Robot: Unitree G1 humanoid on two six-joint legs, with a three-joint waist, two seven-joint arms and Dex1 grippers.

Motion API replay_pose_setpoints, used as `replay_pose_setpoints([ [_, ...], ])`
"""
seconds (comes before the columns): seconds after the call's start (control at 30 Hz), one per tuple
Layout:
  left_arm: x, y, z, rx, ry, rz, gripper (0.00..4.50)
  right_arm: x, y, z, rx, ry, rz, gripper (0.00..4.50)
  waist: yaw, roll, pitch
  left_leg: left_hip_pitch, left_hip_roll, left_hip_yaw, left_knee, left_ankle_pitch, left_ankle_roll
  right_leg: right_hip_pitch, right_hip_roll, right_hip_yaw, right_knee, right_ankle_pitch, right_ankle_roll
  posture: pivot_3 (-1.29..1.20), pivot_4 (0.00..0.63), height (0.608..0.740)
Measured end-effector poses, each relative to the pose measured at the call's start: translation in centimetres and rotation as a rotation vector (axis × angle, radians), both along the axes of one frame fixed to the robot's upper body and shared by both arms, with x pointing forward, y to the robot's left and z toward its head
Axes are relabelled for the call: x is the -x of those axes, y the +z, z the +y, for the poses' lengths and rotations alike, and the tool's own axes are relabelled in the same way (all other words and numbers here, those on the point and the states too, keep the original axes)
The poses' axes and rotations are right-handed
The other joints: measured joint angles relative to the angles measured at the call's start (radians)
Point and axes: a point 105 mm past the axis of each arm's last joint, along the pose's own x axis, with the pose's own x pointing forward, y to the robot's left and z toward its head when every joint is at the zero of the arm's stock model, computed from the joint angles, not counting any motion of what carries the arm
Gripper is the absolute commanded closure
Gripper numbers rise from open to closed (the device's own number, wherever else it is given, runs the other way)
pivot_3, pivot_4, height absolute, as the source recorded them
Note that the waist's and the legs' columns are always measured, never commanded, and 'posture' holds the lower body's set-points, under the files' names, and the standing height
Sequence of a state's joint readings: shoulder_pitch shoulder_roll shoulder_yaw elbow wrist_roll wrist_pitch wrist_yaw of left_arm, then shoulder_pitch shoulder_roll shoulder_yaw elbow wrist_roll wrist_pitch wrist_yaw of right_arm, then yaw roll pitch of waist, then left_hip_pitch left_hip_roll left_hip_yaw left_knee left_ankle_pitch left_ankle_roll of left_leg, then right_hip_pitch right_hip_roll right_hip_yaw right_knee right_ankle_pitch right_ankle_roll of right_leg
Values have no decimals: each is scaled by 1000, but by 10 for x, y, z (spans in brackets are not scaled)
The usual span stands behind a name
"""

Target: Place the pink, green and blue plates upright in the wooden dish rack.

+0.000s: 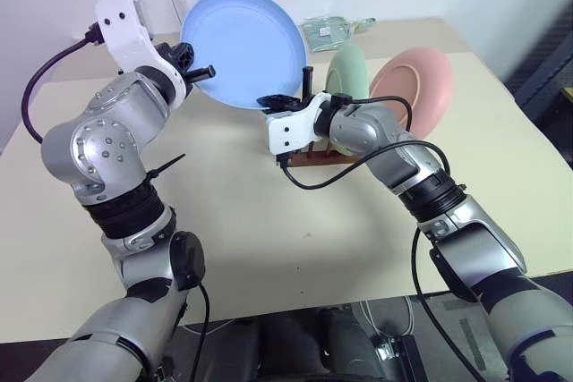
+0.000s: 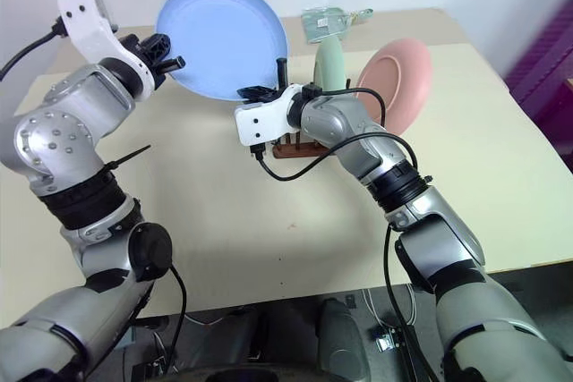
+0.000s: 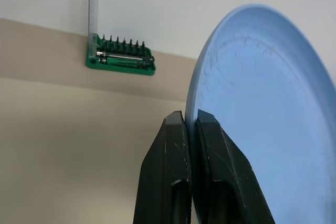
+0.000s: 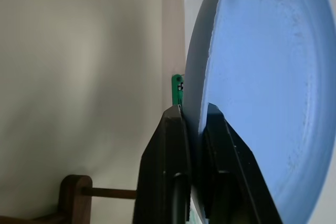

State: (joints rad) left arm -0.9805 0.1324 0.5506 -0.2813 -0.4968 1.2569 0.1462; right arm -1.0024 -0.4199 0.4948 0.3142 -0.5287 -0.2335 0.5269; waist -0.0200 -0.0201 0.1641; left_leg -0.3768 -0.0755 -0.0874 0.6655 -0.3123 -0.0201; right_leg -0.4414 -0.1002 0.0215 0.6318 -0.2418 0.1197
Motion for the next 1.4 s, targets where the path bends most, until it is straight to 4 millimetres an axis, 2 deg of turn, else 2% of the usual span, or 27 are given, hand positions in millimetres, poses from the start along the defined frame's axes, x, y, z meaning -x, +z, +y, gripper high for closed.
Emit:
replay_pose_setpoints([
  [0.07, -2, 10, 2, 147, -10, -49, 2477, 0, 1, -1, 1, -3, -4, 4500, 3, -2, 1, 0, 0, 0, 1, 0, 0, 0, 0, 0, 0, 0, 0, 0, 150, 740],
  [0.1, -2, 23, 9, 217, 11, -101, 1953, 0, 0, -1, 2, -1, -5, 4500, 3, -2, 1, -1, 0, 0, 1, 0, 0, 0, 0, 0, -1, 1, 0, 0, 150, 740],
  [0.13, -1, 37, 22, 278, 55, -158, 1472, 1, 0, 0, -2, 1, -2, 4500, 3, -2, 1, 0, 0, 0, 1, 0, 0, 0, 0, 0, -1, 1, 0, 0, 150, 740],
  [0.17, 1, 52, 44, 313, 139, -226, 1020, 2, 0, 0, -19, 7, 7, 4500, -2, -2, 1, 0, 1, 1, 0, 0, -1, 0, 1, 0, -1, 1, 0, 0, 150, 740],
  [0.23, 14, 67, 103, 252, 372, -317, 1020, 9, 6, 3, -119, 37, 59, 4500, -23, -1, 1, 4, 1, 0, -3, 0, -2, -2, 2, 1, 0, 2, -1, 0, 150, 740],
  [0.27, 23, 64, 136, 152, 506, -326, 1020, 13, 14, 3, -211, 57, 98, 4500, -32, -1, 0, 5, 1, 0, -4, 0, -2, -3, 2, 1, 1, 2, -2, 0, 150, 740],
  [0.3, 30, 55, 160, 64, 603, -308, 1020, 17, 25, 3, -301, 75, 129, 4500, -41, 1, 0, 5, 1, -3, -4, -1, -4, -4, 3, 1, 1, 2, -2, 0, 150, 740],
  [0.33, 31, 42, 172, -53, 650, -272, 1020, 19, 39, -1, -403, 86, 166, 4500, -46, 1, 0, 5, 1, -5, -4, -1, -4, -4, 3, 0, 1, 2, -2, 0, 150, 740],
  [0.37, 25, 23, 174, -151, 647, -217, 1020, 23, 55, -5, -509, 105, 195, 4500, -45, 1, 0, 4, 0, -6, -3, -1, -4, -4, 3, -1, 1, 3, -3, 0, 150, 740],
  [0.43, 12, -11, 163, -320, 570, -134, 1020, 37, 80, -4, -676, 176, 270, 4500, -38, 0, 0, 2, -1, -11, -2, -2, -4, -2, 2, -4, 0, 4, -4, 0, 150, 740],
  [0.5, 2, -50, 134, -444, 405, -85, 1020, 56, 97, 2, -847, 274, 432, 4500, -25, 1, 0, 1, -1, -14, 0, -2, -4, -1, 2, -5, 0, 7, -6, 0, 150, 740],
  [0.6, 4, -106, 79, -523, 140, -49, 1020, 73, 104, 1, -1050, 346, 701, 4500, -15, 1, 0, 0, -2, -17, 0, -2, -4, -1, 2, -5, -1, 8, -8, 0, 150, 740],
  [0.67, 16, -130, 47, -530, -17, -52, 1020, 73, 101, -5, -1192, 328, 873, 4500, -14, 1, 0, -1, -1, -17, 0, -2, -4, -1, 2, -5, -1, 8, -8, 0, 150, 740],
  [0.77, 30, -135, 13, -513, -186, -103, 1020, 63, 86, -14, -1300, 219, 1027, 4500, -13, 2, 1, -1, -1, -17, 0, -1, -5, -2, 2, -5, -1, 8, -8, 0, 150, 740],
  [0.93, 50, -137, -13, -551, -380, -168, 1020, 48, 65, -27, -1412, 16, 1115, 4500, -19, 6, 0, 1, -1, -17, -2, -1, -5, -3, 3, -4, -1, 8, -8, 0, 150, 740],
  [1.17, 68, -142, -29, -544, -554, -165, 1020, 43, 54, -34, -1408, -90, 1133, 4500, -22, 6, 0, 1, -1, -17, -2, -1, -5, -3, 3, -4, -1, 8, -8, 0, 150, 740],
  [1.4, 69, -147, -31, -544, -560, -147, 1020, 35, 33, -32, -1386, -178, 1249, 4500, -21, 6, 0, 1, -1, -17, -2, -1, -5, -3, 3, -4, -1, 8, -8, 0, 150, 740],
])
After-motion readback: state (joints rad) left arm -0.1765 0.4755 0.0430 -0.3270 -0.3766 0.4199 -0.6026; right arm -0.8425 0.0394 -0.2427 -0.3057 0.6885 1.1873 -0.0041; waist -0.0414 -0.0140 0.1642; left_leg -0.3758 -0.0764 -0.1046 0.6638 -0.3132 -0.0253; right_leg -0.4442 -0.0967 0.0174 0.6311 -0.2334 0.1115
